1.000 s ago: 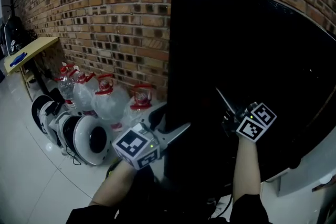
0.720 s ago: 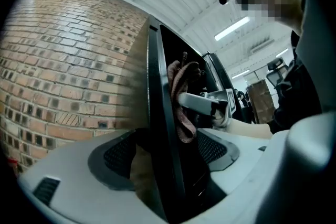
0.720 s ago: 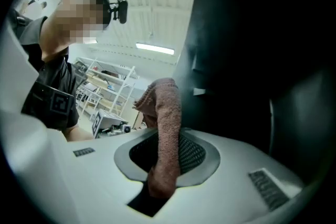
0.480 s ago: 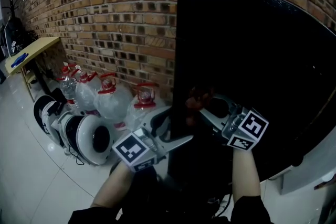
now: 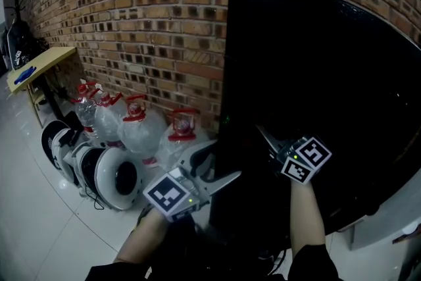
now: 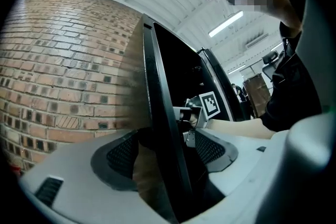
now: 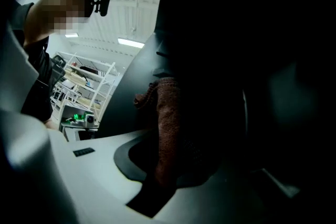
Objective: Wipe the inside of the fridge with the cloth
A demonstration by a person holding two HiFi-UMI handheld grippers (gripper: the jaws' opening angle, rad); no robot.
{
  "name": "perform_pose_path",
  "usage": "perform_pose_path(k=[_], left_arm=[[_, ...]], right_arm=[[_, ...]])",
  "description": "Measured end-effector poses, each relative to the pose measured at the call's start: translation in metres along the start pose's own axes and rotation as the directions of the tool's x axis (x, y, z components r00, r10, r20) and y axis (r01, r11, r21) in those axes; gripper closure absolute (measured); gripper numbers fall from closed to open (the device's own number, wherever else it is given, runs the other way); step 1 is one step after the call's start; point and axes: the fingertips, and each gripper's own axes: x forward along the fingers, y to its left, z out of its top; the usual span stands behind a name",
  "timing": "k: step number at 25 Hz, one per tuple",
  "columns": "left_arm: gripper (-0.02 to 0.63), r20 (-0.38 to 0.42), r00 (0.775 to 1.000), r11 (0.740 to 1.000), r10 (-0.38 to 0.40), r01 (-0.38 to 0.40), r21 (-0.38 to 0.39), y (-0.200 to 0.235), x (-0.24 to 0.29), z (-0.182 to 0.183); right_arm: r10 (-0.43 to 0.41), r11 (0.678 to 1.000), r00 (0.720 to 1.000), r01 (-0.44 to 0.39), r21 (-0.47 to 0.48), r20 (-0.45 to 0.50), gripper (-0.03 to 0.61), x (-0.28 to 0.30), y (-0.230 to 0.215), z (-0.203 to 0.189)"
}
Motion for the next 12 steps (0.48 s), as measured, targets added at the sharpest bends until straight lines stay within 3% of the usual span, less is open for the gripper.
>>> perform_pose_path(k=[3, 12], left_arm=[[0.344, -0.002, 0.999, 0.999, 0.042, -0.042, -0.003, 0.008, 0.0, 0.0], [0.36, 0.01, 0.997, 0.996, 0.076, -0.076, -0.042, 0.01, 0.0, 0.003]], right_arm=[[-0.048, 0.999, 0.999, 0.048, 0.017, -0.019, 0.499, 0.005, -0.021, -0.011], [-0.183, 0.982, 0.983, 0.184, 0.047, -0.033, 0.5, 0.018, -0.082, -0.028]])
